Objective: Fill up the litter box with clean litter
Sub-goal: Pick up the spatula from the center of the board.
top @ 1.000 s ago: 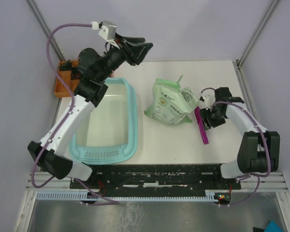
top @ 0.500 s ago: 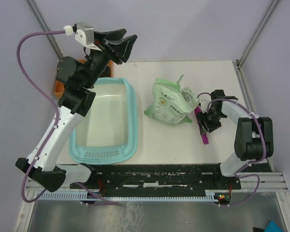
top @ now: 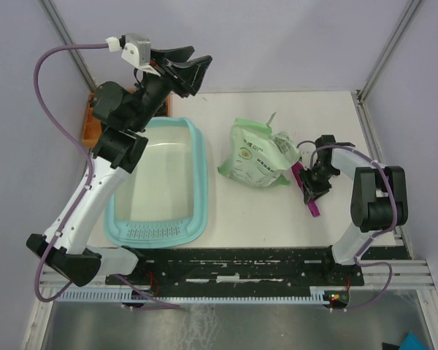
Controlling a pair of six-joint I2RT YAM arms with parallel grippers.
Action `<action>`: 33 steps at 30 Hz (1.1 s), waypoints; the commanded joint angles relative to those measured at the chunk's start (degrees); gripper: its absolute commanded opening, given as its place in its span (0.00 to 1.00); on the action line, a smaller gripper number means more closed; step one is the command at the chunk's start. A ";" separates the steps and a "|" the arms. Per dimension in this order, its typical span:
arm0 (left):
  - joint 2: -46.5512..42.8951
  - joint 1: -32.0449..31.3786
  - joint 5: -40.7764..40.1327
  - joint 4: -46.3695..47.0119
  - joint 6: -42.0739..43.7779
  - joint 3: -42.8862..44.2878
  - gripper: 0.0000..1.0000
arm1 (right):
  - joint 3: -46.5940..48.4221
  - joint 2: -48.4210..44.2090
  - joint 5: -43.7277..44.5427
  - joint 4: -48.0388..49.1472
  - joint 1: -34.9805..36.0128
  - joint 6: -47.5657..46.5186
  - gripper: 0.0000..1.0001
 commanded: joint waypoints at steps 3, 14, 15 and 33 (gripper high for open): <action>5.36 0.22 1.20 -2.90 2.05 7.69 0.67 | 3.34 -0.24 0.23 -0.91 0.11 1.12 0.19; 21.03 0.21 8.84 -17.04 4.93 27.71 0.68 | 20.28 -10.59 7.33 -5.94 -4.28 1.56 0.02; 21.82 0.23 9.49 -17.22 5.03 28.38 0.68 | 24.05 -10.74 6.99 -7.19 -4.57 1.04 0.02; 31.06 3.79 36.08 -5.06 -8.14 29.03 0.69 | 58.72 -9.68 -35.00 -51.96 -2.44 -37.16 0.02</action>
